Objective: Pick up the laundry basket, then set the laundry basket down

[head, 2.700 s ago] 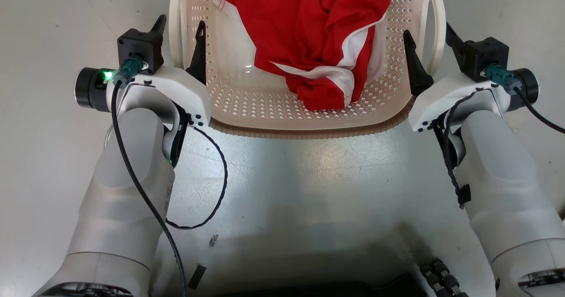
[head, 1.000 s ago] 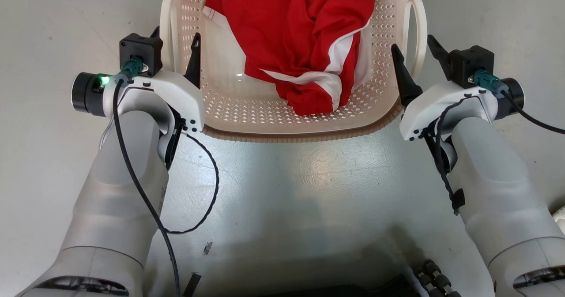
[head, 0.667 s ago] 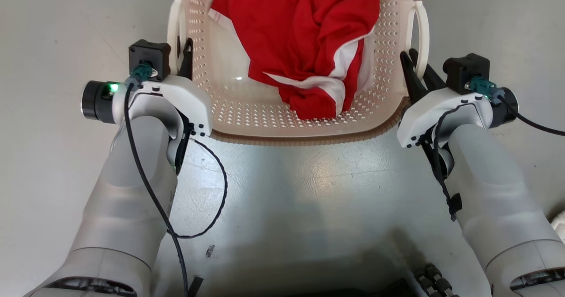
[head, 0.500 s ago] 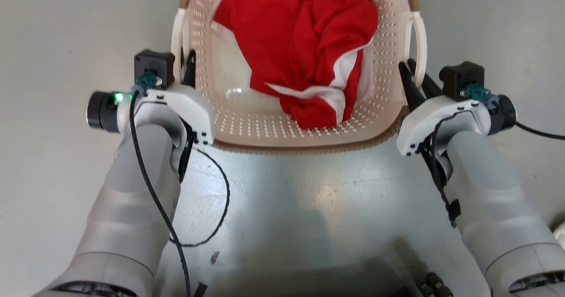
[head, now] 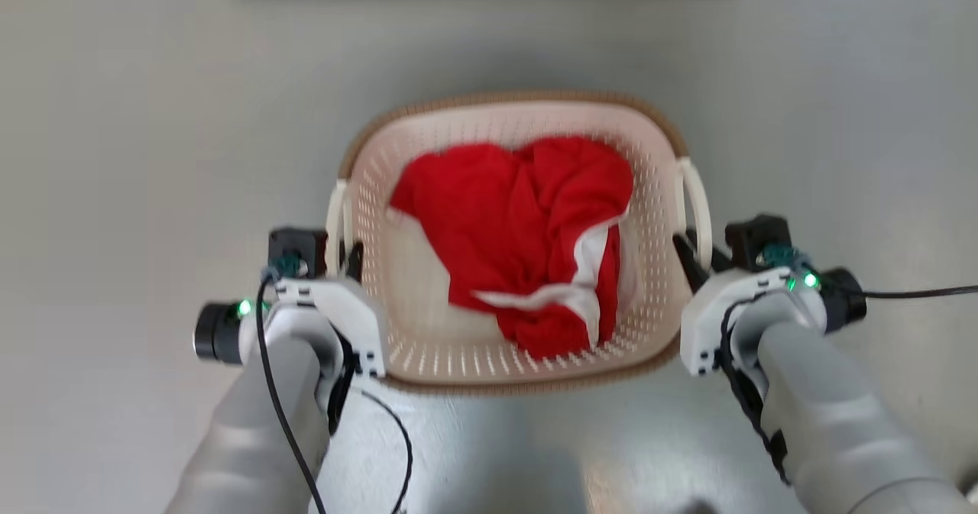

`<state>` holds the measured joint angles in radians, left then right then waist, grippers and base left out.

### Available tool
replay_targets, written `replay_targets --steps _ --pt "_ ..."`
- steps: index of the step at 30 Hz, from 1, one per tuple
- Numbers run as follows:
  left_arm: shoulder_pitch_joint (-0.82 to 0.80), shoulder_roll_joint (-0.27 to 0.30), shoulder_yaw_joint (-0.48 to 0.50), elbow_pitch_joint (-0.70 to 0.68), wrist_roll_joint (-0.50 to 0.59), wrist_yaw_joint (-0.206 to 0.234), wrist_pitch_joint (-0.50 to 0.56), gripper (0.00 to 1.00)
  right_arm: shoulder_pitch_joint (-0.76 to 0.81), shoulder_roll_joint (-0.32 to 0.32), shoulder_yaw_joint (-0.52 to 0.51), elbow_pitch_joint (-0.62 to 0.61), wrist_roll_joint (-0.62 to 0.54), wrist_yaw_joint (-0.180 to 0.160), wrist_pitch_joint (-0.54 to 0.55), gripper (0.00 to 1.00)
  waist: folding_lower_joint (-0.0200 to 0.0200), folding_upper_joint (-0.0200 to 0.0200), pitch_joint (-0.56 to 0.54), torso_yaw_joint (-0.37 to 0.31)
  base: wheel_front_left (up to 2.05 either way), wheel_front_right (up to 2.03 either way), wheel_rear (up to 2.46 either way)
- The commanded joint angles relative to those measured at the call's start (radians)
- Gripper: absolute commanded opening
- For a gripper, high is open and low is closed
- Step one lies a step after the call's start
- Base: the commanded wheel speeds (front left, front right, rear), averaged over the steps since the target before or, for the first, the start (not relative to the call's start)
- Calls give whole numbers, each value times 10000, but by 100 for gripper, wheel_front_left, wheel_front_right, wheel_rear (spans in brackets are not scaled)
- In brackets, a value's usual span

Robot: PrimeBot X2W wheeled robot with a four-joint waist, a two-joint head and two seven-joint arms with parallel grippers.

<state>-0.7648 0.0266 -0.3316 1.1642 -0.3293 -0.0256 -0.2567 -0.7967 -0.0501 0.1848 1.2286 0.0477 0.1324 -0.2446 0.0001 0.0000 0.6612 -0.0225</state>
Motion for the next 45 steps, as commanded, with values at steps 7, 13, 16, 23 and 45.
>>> replay_targets --steps 7,13,16,23,45 --pt "1131 238 -1207 152 -1232 85 55 0 1120 -1 1266 6 1165 -17 436 0 0 0 -2460 381 0 0 0" --pt "1884 238 -2044 323 -2102 105 484 0 1994 -1 2223 -250 2234 -17 1057 0 0 0 -3856 436 0 0 0" --pt "2259 238 -2394 378 -2440 145 645 0 2420 -1 2746 -459 2731 -17 1378 0 0 0 -4470 409 0 0 0" --pt "3021 237 -3166 381 -3031 161 877 0 3165 -1 3659 -731 3558 -17 1870 0 0 0 -5667 372 0 0 0" --pt "4347 237 -5239 103 -4339 94 1345 0 4239 -1 5152 -846 4783 -17 2780 0 0 0 -7418 213 0 0 0"
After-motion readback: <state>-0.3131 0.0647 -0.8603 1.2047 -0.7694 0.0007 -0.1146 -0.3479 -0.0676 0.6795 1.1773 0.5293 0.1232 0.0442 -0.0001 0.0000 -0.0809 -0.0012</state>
